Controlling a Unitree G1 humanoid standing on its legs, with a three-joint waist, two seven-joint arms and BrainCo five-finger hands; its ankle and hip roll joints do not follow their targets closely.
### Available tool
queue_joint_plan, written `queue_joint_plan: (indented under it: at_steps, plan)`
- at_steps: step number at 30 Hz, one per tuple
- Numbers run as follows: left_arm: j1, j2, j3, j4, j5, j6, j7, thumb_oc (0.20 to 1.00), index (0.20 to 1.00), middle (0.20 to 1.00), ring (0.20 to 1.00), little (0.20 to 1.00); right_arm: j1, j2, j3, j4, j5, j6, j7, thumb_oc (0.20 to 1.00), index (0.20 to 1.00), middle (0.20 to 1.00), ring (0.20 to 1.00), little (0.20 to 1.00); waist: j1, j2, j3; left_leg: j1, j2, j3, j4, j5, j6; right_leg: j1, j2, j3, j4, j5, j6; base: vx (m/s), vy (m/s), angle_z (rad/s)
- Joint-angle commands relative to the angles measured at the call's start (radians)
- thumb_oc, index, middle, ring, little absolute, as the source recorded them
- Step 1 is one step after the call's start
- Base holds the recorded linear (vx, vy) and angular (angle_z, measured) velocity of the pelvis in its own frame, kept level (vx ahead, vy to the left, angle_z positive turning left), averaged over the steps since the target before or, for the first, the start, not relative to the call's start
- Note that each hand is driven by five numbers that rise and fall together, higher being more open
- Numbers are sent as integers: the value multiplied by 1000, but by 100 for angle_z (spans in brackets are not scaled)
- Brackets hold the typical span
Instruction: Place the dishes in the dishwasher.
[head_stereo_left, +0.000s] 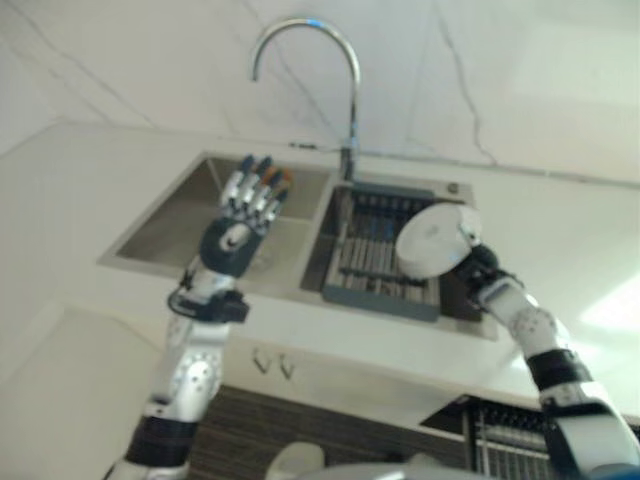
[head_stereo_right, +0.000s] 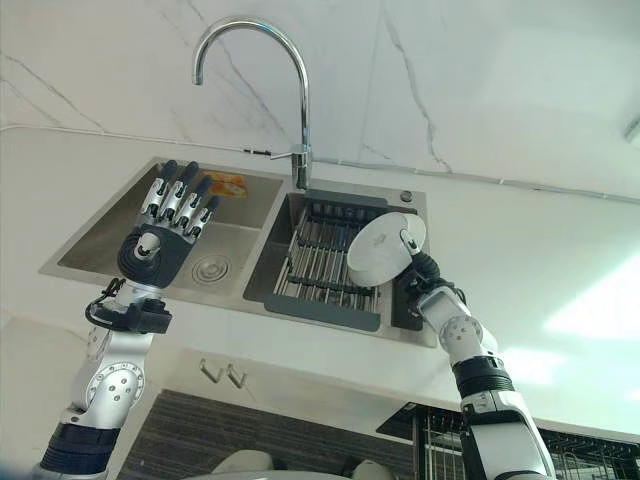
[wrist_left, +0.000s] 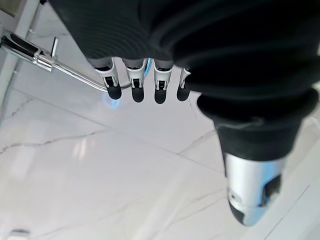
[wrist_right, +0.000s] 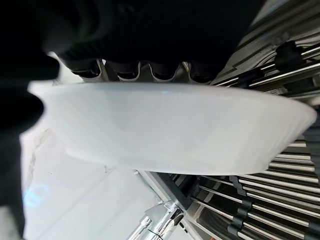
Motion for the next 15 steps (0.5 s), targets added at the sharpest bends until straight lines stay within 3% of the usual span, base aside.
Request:
queue_joint_plan:
  at_steps: [1, 8, 9, 10, 15]
  plan:
    - [-38, 64, -12, -53, -18, -39, 4, 1000, 1000, 1000, 1000, 1000, -105, -25, 36, 33, -36, -12, 4, 1000, 1000, 1000, 1000, 1000, 25, -21, -28, 14, 38, 88, 20, -54, -27, 74, -51, 38, 3, -81, 100, 0, 0, 0]
    - [-57, 73, -26, -42, -8, -36, 28, 1000, 1000, 1000, 1000, 1000, -185, -49, 81, 127, -105, 24, -10, 1000, 1000, 1000, 1000, 1000, 39, -21, -24, 14, 35, 82, 20, -52, -30, 77, -54, 31, 3, -81, 97, 0, 0, 0]
    - [-59, 75, -28, -38, -11, -35, 30, 1000, 1000, 1000, 1000, 1000, -198, -54, 88, 152, -136, 24, -2, 520, 520, 520, 520, 520, 42, -21, -26, 14, 36, 83, 20, -52, -31, 78, -55, 29, 3, -81, 98, 0, 0, 0]
    - [-60, 76, -28, -34, -11, -35, 30, 1000, 1000, 1000, 1000, 1000, -210, -61, 94, 166, -169, 20, 7, 200, 200, 200, 200, 200, 44, -22, -27, 14, 36, 82, 20, -52, -31, 78, -56, 28, 3, -81, 98, 0, 0, 0]
    - [-68, 76, -36, -22, -18, -38, 48, 1000, 1000, 1000, 1000, 1000, -261, -82, 110, 239, -207, 7, -23, 200, 200, 200, 200, 200, 53, -21, -26, 14, 35, 79, 20, -49, -33, 78, -58, 24, 3, -79, 97, 0, 0, 0]
